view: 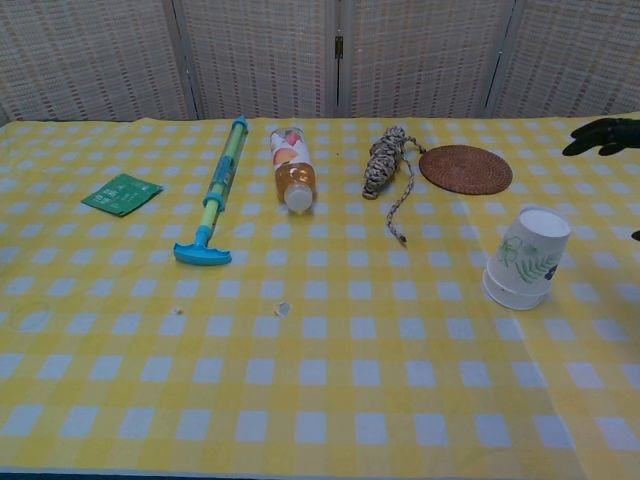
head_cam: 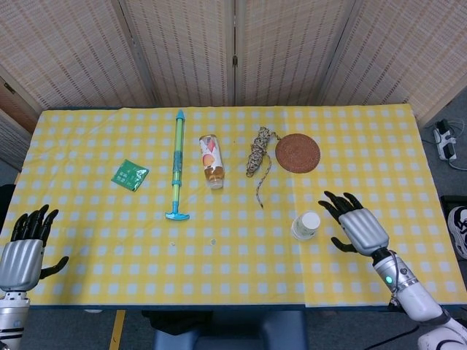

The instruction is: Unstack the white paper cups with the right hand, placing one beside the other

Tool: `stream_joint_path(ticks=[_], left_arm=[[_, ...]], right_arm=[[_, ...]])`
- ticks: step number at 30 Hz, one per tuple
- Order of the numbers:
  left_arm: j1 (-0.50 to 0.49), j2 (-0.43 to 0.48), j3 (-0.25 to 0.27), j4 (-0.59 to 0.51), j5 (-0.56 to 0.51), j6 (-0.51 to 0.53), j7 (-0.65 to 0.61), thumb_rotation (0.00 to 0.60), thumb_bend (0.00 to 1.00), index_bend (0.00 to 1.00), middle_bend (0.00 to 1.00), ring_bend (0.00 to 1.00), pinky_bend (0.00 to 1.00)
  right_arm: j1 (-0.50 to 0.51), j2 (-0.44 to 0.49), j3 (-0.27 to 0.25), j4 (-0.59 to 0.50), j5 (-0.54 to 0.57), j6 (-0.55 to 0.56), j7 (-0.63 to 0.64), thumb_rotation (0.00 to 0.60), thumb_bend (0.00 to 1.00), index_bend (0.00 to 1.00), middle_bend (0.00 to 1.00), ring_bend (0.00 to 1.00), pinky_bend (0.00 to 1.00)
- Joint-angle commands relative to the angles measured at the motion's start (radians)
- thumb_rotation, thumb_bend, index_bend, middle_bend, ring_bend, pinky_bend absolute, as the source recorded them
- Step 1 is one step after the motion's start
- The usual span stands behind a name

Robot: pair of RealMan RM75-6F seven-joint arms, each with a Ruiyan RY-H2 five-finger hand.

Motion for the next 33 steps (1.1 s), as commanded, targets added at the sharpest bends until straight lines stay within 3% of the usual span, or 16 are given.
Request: stream_joint_path(ticks=[1, 15, 33], left_arm=[[0.001, 0.001, -0.001, -0.001, -0.001, 0.002, 0.0, 0.6, 0.24, 0.0, 0.03, 0.0, 0.0], [0.003, 0.014, 0.006, -0.012, -0.006, -0.008, -0.007, 0.6, 0.24, 0.0, 0.03, 0.0, 0.0], [0.009, 0.02, 0.012, -0.019, -0.008, -0.008, -0.014, 0.6, 0.24, 0.0, 0.03, 0.0, 0.0]], right_arm=[[0.04, -0.013, 0.015, 0.01, 0.033, -0.046, -0.007, 0.6, 0.38, 0.15, 0.05, 0.11, 0.06], [0.148, -0.058, 0.01, 0.059, 0.127, -0.184, -0.034, 0.6, 0.43, 0.18, 0.06, 0.11, 0.06], [0.201, -0.07, -0.006, 0.076, 0.177, -0.216, -0.028, 0.6, 0.46, 0.25, 0.08, 0.11, 0.06]])
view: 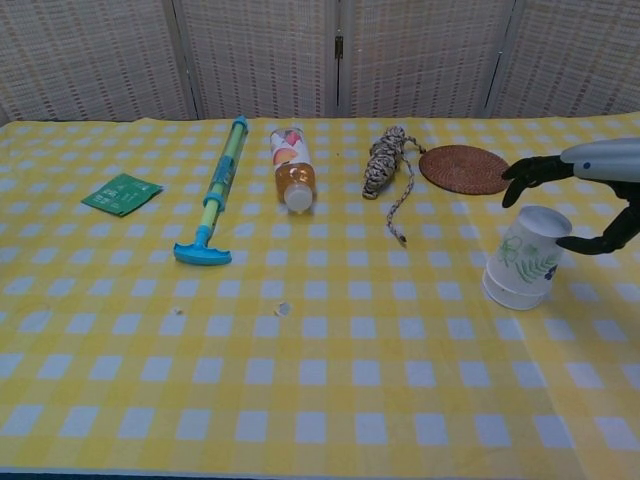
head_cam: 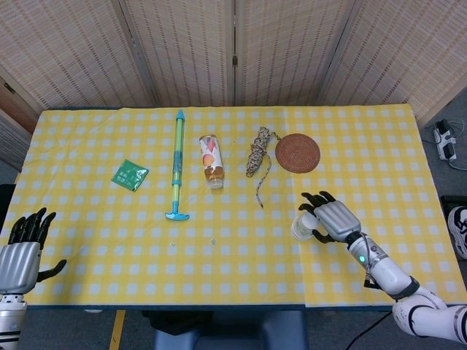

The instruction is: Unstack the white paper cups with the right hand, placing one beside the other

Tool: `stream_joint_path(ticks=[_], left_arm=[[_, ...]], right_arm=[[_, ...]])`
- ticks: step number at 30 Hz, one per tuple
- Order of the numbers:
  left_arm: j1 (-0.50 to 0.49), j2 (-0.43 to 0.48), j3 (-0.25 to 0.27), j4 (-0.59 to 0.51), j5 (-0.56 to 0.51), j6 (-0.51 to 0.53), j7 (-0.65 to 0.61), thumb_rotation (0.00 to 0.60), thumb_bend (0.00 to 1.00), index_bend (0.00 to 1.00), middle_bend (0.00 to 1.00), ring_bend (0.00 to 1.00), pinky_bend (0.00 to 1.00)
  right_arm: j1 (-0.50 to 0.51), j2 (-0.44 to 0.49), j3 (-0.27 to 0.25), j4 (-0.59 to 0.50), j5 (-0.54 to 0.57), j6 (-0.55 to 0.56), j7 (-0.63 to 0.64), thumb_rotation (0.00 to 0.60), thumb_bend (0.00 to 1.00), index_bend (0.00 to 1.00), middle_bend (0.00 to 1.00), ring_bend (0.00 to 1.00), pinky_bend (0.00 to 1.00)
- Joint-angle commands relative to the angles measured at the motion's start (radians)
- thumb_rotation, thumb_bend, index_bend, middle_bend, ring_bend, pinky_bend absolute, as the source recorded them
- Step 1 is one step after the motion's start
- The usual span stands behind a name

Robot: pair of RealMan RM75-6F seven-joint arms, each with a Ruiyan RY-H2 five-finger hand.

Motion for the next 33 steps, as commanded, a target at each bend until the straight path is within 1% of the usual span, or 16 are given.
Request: stream_joint_path(ticks=[1, 8, 12, 16, 22, 33], left_arm=[[0.0, -0.001, 0.0, 0.001, 0.0, 0.0, -0.001, 0.6, 0.24, 0.0, 0.03, 0.0, 0.0], [0.0, -0.003, 0.0, 0.006, -0.004, -0.004, -0.005, 0.6, 0.24, 0.0, 0.03, 0.0, 0.0], [0.0, -0.004, 0.0, 0.009, -0.006, -0.006, -0.009, 0.6, 0.24, 0.0, 0.02, 0.0, 0.0], [0.001, -0.007, 0.002, 0.013, -0.008, -0.009, -0.012, 0.6, 0.24, 0.0, 0.02, 0.0, 0.0], [-0.003, -0.005, -0.001, 0.01, -0.009, -0.012, -0.009, 0.6, 0.24, 0.0, 0.02, 0.0, 0.0], [-0.005, 0.0, -0.002, 0.003, -0.009, -0.014, -0.006, 0.6, 0.24, 0.0, 0.02, 0.0, 0.0]], right_arm=[[0.002, -0.001, -0.003, 0.0, 0.002, 0.002, 0.0, 0.6, 0.46, 0.25, 0.08, 0.12, 0.06], [0.011, -0.004, -0.009, 0.0, 0.019, 0.011, -0.013, 0.6, 0.48, 0.3, 0.1, 0.12, 0.07], [0.015, -0.006, -0.01, -0.003, 0.034, 0.018, -0.024, 0.6, 0.51, 0.36, 0.13, 0.12, 0.07], [0.017, -0.001, -0.01, -0.013, 0.041, 0.028, -0.028, 0.6, 0.52, 0.37, 0.13, 0.12, 0.08], [0.007, 0.04, -0.006, -0.059, 0.025, 0.064, -0.016, 0.6, 0.52, 0.38, 0.14, 0.13, 0.08], [-0.02, 0.145, 0.001, -0.156, -0.04, 0.13, 0.027, 0.6, 0.52, 0.4, 0.15, 0.14, 0.08]])
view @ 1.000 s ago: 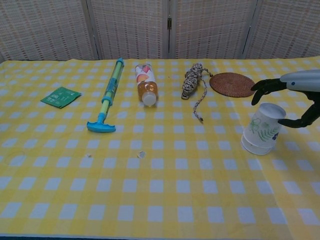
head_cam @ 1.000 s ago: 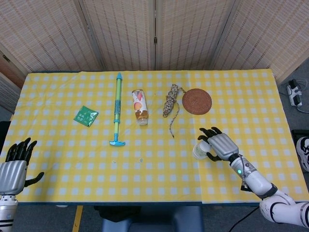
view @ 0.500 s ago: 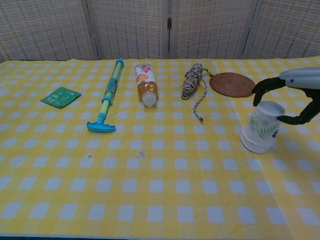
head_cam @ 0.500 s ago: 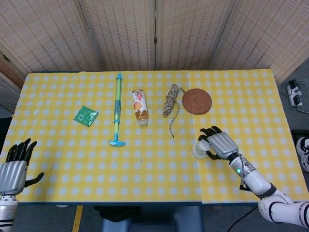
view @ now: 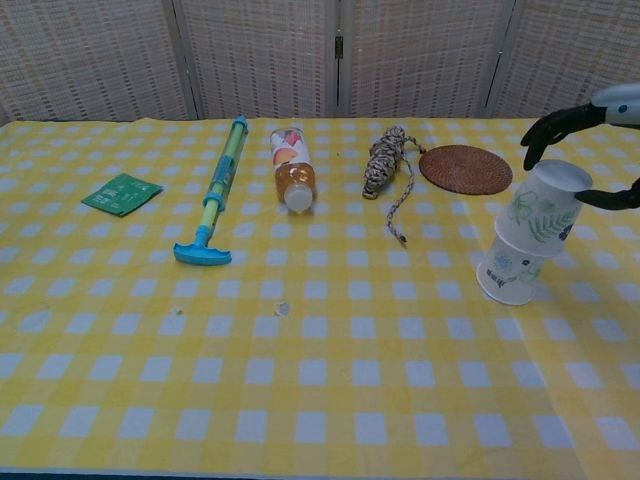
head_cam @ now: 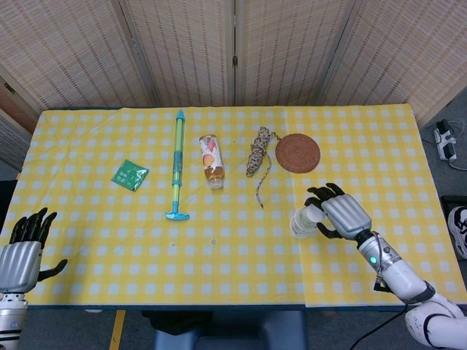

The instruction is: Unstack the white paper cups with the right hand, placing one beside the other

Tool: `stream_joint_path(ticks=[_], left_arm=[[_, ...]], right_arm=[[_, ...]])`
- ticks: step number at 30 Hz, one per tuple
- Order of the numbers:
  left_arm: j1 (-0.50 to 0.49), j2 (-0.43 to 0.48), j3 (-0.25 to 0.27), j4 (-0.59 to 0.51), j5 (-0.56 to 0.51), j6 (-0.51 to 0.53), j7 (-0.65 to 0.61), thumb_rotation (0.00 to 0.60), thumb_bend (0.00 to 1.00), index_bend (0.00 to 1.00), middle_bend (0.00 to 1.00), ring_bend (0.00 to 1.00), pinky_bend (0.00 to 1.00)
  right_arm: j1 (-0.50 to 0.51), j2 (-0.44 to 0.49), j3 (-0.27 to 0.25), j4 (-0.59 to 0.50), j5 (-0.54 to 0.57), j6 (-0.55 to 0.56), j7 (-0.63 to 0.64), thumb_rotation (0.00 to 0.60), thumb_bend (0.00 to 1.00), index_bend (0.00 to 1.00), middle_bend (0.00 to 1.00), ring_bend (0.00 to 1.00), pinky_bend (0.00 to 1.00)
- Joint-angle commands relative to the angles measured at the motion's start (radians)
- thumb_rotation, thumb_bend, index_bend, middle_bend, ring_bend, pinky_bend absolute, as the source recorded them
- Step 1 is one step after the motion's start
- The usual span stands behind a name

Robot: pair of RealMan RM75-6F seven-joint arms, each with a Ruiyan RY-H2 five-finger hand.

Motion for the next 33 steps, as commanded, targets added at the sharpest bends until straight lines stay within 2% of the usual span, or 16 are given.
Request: stream_joint_path(ticks=[1, 8, 14, 24, 33], left_arm=[[0.0, 0.001, 0.0, -0.001, 0.001, 0.001, 0.001, 0.6, 0.24, 0.0, 0.02, 0.0, 0.0], [-0.001, 0.002, 0.001, -0.004, 0.002, 0.001, 0.003, 0.6, 0.24, 0.0, 0.02, 0.0, 0.0], [-0.002, 0.001, 0.001, -0.007, 0.003, 0.0, 0.007, 0.6, 0.24, 0.0, 0.02, 0.0, 0.0], [-0.001, -0.002, 0.006, -0.006, 0.004, -0.002, 0.005, 0.6, 0.24, 0.0, 0.02, 0.0, 0.0], [0.0, -0.01, 0.01, 0.005, 0.005, -0.007, -0.004, 0.6, 0.24, 0.0, 0.02, 0.0, 0.0]], right_arm=[[-0.009, 0.027, 0.004, -0.027, -0.025, 0.02, 0.017, 0.6, 0.52, 0.4, 0.15, 0.14, 0.08], [-0.029, 0.086, 0.021, -0.092, -0.096, 0.084, 0.058, 0.6, 0.52, 0.41, 0.16, 0.14, 0.08], [-0.008, 0.082, 0.03, -0.101, -0.111, 0.064, 0.07, 0.6, 0.52, 0.41, 0.16, 0.14, 0.08], [0.085, -0.06, 0.024, -0.025, -0.063, -0.067, 0.023, 0.6, 0.52, 0.41, 0.16, 0.14, 0.08], [0.139, -0.184, 0.017, 0.079, 0.003, -0.122, -0.026, 0.6, 0.52, 0.41, 0.16, 0.14, 0.08]])
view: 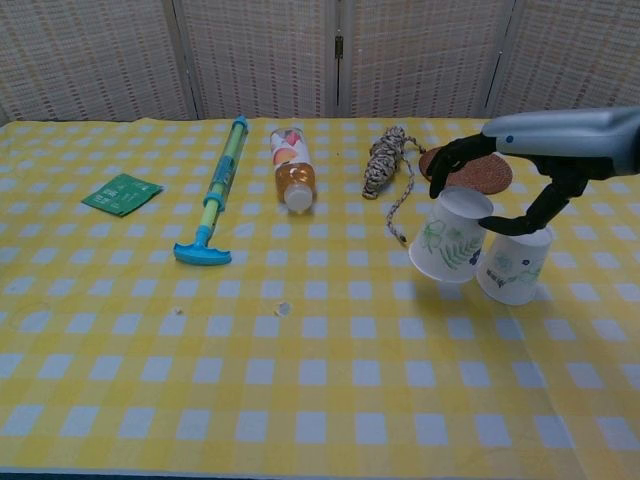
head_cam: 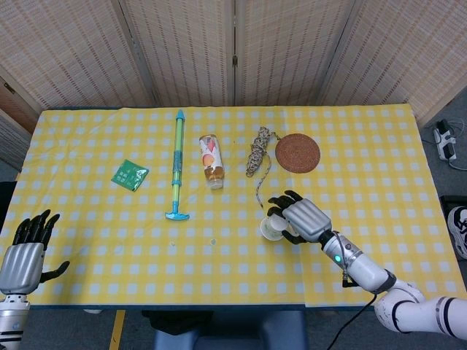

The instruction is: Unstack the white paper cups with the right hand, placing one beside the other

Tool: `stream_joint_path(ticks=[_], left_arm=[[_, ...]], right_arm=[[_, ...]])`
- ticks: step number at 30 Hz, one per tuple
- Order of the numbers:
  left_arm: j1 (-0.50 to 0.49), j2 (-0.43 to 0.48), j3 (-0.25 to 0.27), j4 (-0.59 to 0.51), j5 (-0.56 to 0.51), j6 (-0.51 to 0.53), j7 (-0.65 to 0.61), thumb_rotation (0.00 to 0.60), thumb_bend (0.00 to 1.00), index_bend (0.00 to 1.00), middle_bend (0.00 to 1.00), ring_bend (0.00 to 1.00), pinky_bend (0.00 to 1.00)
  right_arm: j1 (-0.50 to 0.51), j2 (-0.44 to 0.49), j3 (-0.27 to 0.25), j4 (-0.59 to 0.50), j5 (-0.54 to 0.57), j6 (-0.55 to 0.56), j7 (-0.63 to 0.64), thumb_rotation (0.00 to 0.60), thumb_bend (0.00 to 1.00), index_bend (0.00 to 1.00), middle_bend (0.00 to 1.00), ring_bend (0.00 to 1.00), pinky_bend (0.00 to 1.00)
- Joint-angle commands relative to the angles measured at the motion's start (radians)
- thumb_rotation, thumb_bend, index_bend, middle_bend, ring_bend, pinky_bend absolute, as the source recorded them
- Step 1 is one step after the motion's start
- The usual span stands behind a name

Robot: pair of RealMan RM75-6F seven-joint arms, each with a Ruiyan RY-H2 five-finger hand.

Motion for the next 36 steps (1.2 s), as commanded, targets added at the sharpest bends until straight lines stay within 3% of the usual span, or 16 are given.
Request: stream_joint_path(ticks=[1, 17, 36], left_arm=[[0.0, -0.001, 0.001, 0.001, 0.002, -0.001, -0.001, 0.6, 0.24, 0.0, 0.02, 0.0, 0.0], [-0.006, -0.007, 0.002, 0.009, 0.0, -0.012, -0.001, 0.6, 0.24, 0.0, 0.01, 0.0, 0.0], [-0.008, -0.008, 0.004, 0.014, -0.003, -0.019, -0.004, 0.6, 0.24, 0.0, 0.01, 0.0, 0.0]], right_arm=[[0.019, -0.029, -0.002, 0.026, 0.027, -0.016, -0.019, 0.6, 0.52, 0.41, 0.16, 0.14, 0.08], [0.051, -0.073, -0.024, 0.09, 0.103, -0.039, -0.063, 0.6, 0.52, 0.41, 0.16, 0.14, 0.08], [0.063, -0.095, -0.041, 0.122, 0.114, -0.044, -0.058, 0.6, 0.52, 0.41, 0.16, 0.14, 0.08]])
